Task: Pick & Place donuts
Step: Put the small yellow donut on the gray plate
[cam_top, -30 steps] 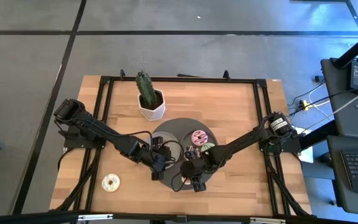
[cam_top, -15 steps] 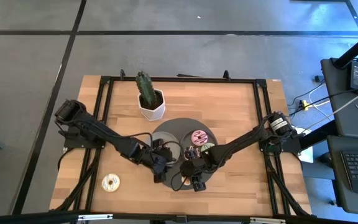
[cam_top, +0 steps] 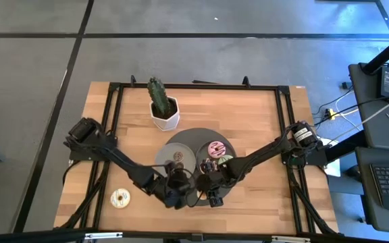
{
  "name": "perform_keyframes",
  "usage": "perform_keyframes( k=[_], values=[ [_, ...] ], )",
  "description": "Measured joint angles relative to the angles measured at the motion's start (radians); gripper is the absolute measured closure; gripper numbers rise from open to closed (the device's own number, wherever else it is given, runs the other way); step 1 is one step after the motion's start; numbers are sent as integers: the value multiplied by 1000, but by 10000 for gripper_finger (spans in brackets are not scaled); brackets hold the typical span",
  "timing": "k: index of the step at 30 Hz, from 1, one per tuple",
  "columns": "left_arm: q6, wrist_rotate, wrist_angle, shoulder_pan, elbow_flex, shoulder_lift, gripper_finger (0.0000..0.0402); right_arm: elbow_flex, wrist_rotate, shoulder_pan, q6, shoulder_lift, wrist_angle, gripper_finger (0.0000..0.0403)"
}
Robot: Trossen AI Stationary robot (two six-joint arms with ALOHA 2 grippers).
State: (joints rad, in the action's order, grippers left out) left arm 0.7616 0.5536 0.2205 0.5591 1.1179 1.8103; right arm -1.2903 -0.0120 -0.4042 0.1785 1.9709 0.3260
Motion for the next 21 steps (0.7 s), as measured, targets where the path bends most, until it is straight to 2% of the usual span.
perform_keyframes(
  k=[7,21],
  values=[
    [140,84,-140,43,0,49,206,0,1,0,10,0,-9,285],
    [190,138,-305,47,0,164,206,1,2,0,27,0,-14,285]
  ],
)
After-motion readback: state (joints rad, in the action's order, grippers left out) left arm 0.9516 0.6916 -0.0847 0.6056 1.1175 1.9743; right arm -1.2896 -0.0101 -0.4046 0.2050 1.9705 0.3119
